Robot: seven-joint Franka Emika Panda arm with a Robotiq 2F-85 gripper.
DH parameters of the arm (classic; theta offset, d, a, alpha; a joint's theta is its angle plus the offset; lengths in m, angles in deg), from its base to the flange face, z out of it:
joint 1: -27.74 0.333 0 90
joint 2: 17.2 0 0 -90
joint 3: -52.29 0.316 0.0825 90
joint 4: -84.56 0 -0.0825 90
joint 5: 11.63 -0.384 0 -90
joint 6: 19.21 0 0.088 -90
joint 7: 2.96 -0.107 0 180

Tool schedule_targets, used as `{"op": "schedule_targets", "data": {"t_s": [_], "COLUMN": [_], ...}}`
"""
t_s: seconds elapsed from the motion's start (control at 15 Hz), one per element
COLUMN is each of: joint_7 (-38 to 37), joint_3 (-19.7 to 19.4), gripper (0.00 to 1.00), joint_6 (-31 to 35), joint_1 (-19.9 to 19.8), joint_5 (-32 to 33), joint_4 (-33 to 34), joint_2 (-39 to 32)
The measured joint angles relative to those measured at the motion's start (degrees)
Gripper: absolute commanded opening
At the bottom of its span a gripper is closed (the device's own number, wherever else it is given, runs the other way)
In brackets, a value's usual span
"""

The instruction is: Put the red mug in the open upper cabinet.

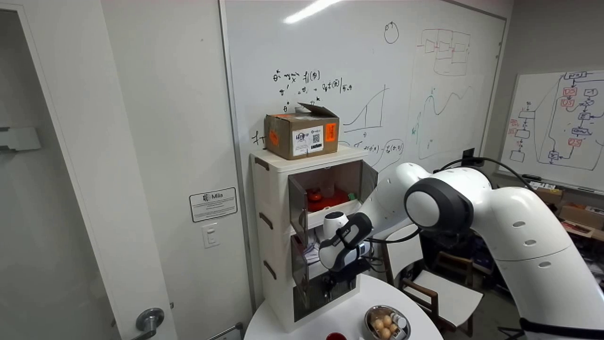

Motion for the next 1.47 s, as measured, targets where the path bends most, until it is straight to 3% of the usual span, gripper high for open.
{"op": "schedule_targets", "data": {"t_s": [0.4, 0.73, 1.47], "joint_7": [-0.14, 1.30, 6.61], "joint_3": [-2.03, -2.34, -0.11], "gripper": [1.00, 1.00, 1.00], "joint_6": [-0.69, -0.75, -2.11], "joint_1": [2.18, 3.01, -2.05], "joint_5": [5.96, 8.58, 2.62], "joint_4": [-0.48, 0.76, 17.01], "joint_2": [-0.89, -6.58, -21.49]}}
